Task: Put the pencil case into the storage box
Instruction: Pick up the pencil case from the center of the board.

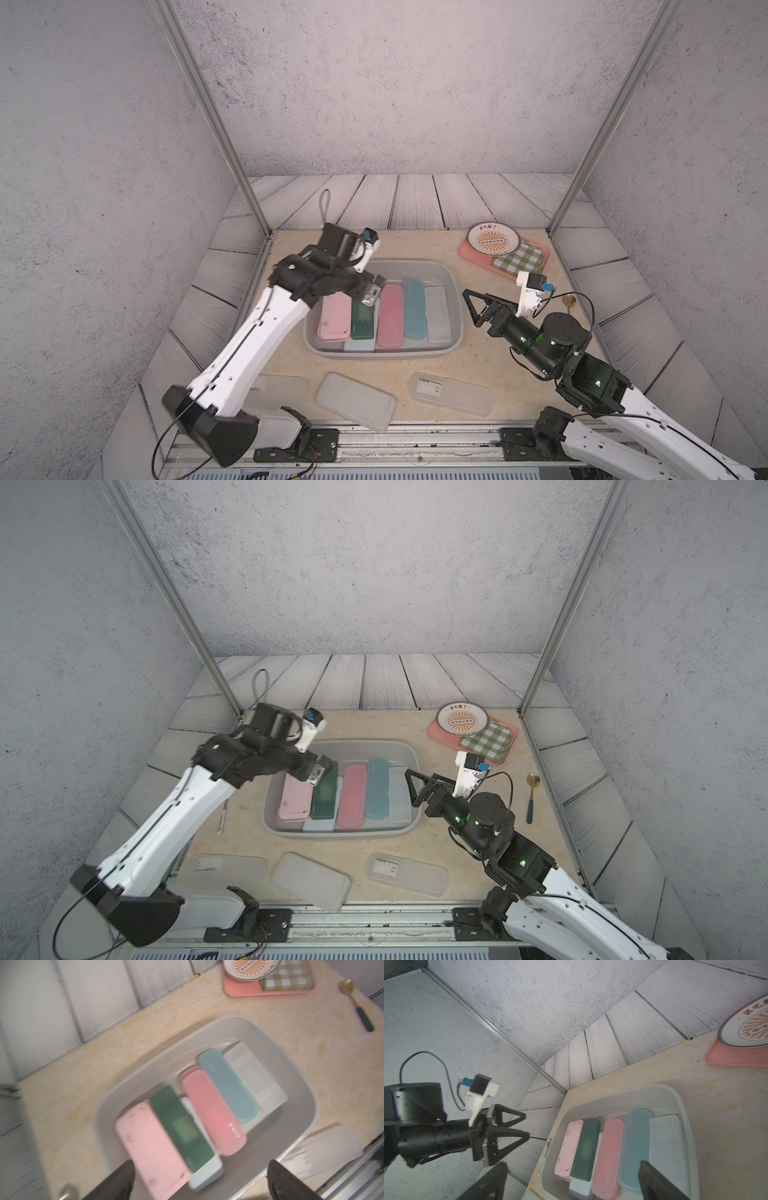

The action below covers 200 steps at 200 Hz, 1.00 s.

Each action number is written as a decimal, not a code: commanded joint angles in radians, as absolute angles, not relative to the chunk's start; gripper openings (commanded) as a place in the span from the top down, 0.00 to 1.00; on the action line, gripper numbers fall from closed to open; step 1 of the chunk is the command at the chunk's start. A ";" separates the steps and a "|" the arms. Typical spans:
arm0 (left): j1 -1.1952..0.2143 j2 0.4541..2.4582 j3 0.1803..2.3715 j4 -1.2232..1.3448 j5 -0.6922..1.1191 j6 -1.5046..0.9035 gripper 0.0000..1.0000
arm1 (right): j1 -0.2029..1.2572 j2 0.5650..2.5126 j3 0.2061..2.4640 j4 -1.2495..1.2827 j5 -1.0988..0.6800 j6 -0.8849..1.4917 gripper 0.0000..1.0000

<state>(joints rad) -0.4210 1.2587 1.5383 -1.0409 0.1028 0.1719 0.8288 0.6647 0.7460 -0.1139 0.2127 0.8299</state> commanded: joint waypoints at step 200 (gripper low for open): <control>0.784 1.179 0.587 -0.777 0.091 2.558 0.00 | 0.826 0.848 0.810 0.093 0.071 0.826 0.01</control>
